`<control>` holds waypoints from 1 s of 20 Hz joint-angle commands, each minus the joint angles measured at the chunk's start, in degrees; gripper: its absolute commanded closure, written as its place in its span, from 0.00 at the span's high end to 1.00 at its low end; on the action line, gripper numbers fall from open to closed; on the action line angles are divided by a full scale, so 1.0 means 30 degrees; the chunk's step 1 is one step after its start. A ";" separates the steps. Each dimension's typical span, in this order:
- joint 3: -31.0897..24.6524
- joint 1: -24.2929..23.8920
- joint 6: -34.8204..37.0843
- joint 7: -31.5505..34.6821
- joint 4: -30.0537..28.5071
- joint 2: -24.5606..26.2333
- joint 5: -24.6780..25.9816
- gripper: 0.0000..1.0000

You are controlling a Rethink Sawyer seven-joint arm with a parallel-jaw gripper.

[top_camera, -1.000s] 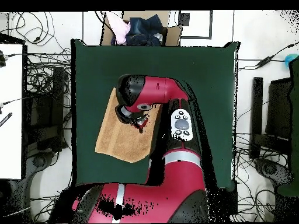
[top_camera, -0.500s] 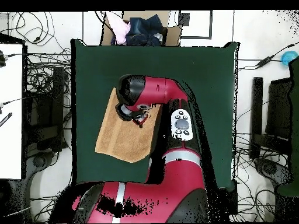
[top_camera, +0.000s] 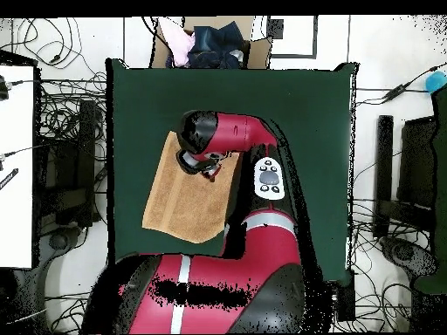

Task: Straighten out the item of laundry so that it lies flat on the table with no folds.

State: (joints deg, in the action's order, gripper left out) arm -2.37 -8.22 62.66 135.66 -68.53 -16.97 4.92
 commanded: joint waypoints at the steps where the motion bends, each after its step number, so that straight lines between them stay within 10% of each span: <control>1: 0.0235 0.0342 -0.0147 0.4817 0.3132 0.3013 -0.1042 1.00; 15: 0.0396 0.0470 -0.2167 0.5174 0.5984 0.5809 -0.1596 1.00; 16: 0.0470 0.0565 -0.2359 0.5262 0.6097 0.5921 -0.1650 0.00; 20: 0.0648 0.0871 -0.3034 0.6036 0.6379 0.6251 -0.1947 0.00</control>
State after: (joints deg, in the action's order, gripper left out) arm -1.66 -7.25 65.01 135.67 -50.69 -4.72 -0.39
